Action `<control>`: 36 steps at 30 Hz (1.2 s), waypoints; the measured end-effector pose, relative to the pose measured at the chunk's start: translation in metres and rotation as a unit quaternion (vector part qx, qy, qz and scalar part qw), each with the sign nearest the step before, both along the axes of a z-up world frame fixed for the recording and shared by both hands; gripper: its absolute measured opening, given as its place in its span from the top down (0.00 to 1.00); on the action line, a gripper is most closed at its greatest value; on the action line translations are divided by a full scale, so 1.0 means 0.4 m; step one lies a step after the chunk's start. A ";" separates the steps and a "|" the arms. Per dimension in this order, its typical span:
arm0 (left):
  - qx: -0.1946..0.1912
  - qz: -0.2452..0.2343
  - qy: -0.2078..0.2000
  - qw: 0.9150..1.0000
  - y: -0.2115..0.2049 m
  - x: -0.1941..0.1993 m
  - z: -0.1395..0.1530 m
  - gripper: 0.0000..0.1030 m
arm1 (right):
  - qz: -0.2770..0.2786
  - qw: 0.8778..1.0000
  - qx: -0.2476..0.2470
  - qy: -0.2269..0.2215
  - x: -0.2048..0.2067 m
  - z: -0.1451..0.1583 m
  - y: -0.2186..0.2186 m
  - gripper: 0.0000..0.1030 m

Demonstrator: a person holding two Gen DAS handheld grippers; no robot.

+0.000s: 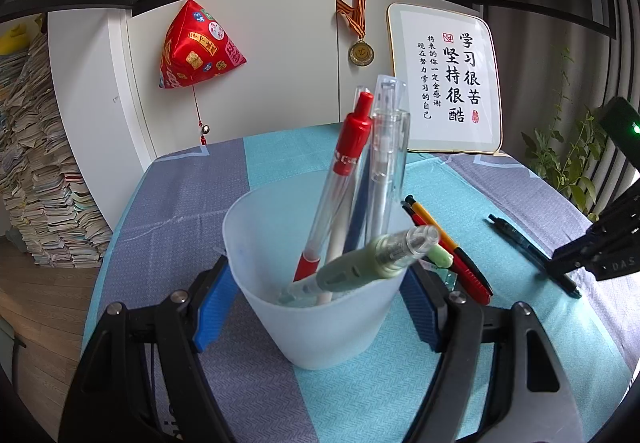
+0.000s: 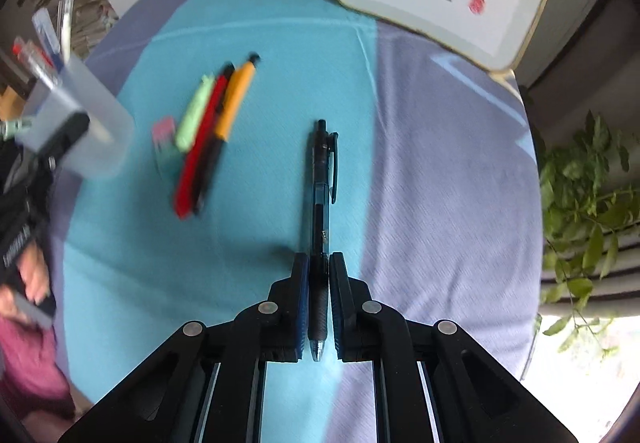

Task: Organize stationery
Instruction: 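Grasp the black pen from the pile with the right tool, then lower the black pen into the cup and open the right tool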

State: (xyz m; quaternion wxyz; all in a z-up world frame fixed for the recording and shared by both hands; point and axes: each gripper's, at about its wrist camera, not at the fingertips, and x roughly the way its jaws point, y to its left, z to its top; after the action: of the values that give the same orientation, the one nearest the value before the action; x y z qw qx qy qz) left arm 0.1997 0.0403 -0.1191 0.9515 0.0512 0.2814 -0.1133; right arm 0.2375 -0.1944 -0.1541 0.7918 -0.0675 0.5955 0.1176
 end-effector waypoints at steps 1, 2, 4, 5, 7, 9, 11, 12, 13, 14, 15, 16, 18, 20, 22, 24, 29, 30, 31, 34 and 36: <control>0.000 0.000 0.000 1.000 0.000 0.000 0.000 0.28 | 0.004 1.000 -0.005 0.000 -0.006 -0.002 -0.009 0.89; 0.001 0.000 0.000 1.000 0.000 0.000 0.000 0.28 | 0.005 1.000 -0.005 -0.002 -0.005 -0.002 -0.015 0.86; 0.000 0.000 0.000 1.000 0.000 0.000 0.000 0.28 | -0.007 1.000 -0.004 -0.015 0.004 0.007 -0.026 0.78; 0.000 0.000 0.000 1.000 0.001 0.000 0.000 0.28 | -0.013 1.000 -0.001 -0.024 0.011 0.010 -0.023 0.74; 0.000 0.000 0.000 1.000 0.000 0.000 0.000 0.28 | -0.019 0.999 0.013 -0.036 0.035 0.021 -0.027 0.73; 0.000 0.000 0.000 1.000 0.000 0.000 0.000 0.28 | -0.019 0.999 0.017 -0.032 0.079 0.018 -0.005 0.73; 0.000 0.000 0.000 1.000 0.002 0.000 0.000 0.28 | -0.021 0.999 0.008 -0.032 0.112 0.014 0.009 0.73; 0.000 0.000 0.000 1.000 0.000 0.000 0.000 0.28 | -0.022 0.999 0.004 -0.031 0.119 0.011 0.016 0.73; 0.000 0.000 0.000 1.000 0.000 0.000 0.000 0.28 | -0.023 0.999 0.000 -0.026 0.134 0.004 0.020 0.73; 0.001 0.000 0.000 1.000 0.000 0.000 0.000 0.28 | -0.024 0.999 -0.001 -0.023 0.140 0.000 0.025 0.73; 0.001 0.000 0.000 1.000 0.000 0.000 0.000 0.28 | -0.025 1.000 -0.001 -0.019 0.143 -0.003 0.031 0.73; 0.000 0.000 0.000 1.000 0.000 0.000 0.000 0.28 | -0.025 1.000 -0.001 -0.016 0.150 -0.008 0.034 0.73; 0.000 0.000 0.000 1.000 0.000 0.000 0.000 0.28 | -0.029 0.999 -0.004 -0.015 0.160 -0.015 0.035 0.73; 0.000 0.000 0.000 1.000 0.000 0.000 0.000 0.28 | -0.033 0.999 0.000 -0.014 0.167 -0.018 0.032 0.73; 0.001 0.000 0.000 1.000 0.000 0.000 0.000 0.28 | -0.035 0.999 0.001 -0.017 0.177 -0.019 0.029 0.74; 0.000 -0.001 0.001 1.000 0.000 0.000 -0.001 0.28 | -0.032 0.999 -0.005 -0.021 0.178 -0.017 0.033 0.85; -0.001 -0.001 0.003 1.000 0.003 0.002 -0.002 0.28 | -0.034 0.998 0.004 -0.061 0.147 0.054 0.037 0.85; -0.001 -0.001 0.003 1.000 0.003 0.002 -0.002 0.28 | -0.032 0.997 0.013 -0.072 0.134 0.080 0.038 0.85; 0.000 -0.001 0.003 1.000 0.003 0.002 -0.002 0.28 | -0.031 0.996 0.019 -0.083 0.122 0.103 0.039 0.85; -0.001 -0.001 0.003 1.000 0.003 0.002 -0.002 0.28 | -0.019 0.991 0.052 -0.126 0.074 0.201 0.051 0.85; -0.001 -0.001 0.003 1.000 0.003 0.002 -0.002 0.28 | -0.009 0.986 0.079 -0.145 0.053 0.251 0.061 0.85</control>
State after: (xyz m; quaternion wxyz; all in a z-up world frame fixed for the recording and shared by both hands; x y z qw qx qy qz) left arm 0.2005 0.0414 -0.1200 0.9506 0.0504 0.2840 -0.1145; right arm 0.2588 -0.1701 -0.0539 0.8737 -0.0155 0.4637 0.1460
